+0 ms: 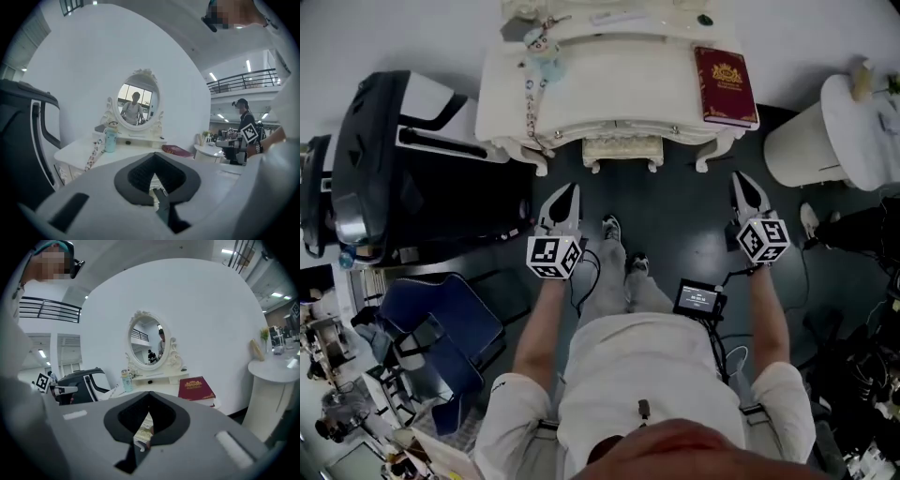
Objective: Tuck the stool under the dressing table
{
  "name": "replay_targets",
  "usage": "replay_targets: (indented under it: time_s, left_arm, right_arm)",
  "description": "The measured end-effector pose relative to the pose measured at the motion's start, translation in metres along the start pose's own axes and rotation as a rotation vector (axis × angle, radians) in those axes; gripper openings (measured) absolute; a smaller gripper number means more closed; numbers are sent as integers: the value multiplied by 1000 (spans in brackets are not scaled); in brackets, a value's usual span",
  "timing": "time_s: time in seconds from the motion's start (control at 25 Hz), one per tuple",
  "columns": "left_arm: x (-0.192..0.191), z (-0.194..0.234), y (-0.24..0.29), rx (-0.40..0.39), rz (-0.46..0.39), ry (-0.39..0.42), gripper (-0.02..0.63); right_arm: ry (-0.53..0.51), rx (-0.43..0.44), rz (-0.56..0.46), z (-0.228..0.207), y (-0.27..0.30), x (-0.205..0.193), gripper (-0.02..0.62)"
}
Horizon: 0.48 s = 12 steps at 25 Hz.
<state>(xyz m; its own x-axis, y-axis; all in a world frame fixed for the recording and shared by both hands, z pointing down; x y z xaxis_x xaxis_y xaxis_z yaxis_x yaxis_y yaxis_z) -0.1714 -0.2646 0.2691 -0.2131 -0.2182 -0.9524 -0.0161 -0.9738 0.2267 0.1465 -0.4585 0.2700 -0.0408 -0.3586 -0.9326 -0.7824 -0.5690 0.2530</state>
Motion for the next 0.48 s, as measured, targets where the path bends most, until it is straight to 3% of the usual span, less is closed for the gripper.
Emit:
replay_targets:
  time_s: [0.24,0.48]
  left_arm:
    - [67,-33,-41,-30,-42,56,8]
    - [102,-50,-88,-18,-73,26,8]
  right_arm:
    - [-130,68,-17,32,-50,62,6]
    - [-90,53,-79,48,-111,103,8]
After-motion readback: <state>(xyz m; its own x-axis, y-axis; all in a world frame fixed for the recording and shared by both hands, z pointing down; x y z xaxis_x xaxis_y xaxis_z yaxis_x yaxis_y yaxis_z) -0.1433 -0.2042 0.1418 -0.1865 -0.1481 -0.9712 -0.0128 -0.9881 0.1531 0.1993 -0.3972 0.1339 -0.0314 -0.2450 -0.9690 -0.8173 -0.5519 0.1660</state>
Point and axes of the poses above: the fingertips, and each gripper's own axes: y forward along the fingers, z to its left, x out of its top, the point moved 2 cm from there along -y, backward along the fingers, and after that the axes turned 1 degree about z, right-handed, at the moved point
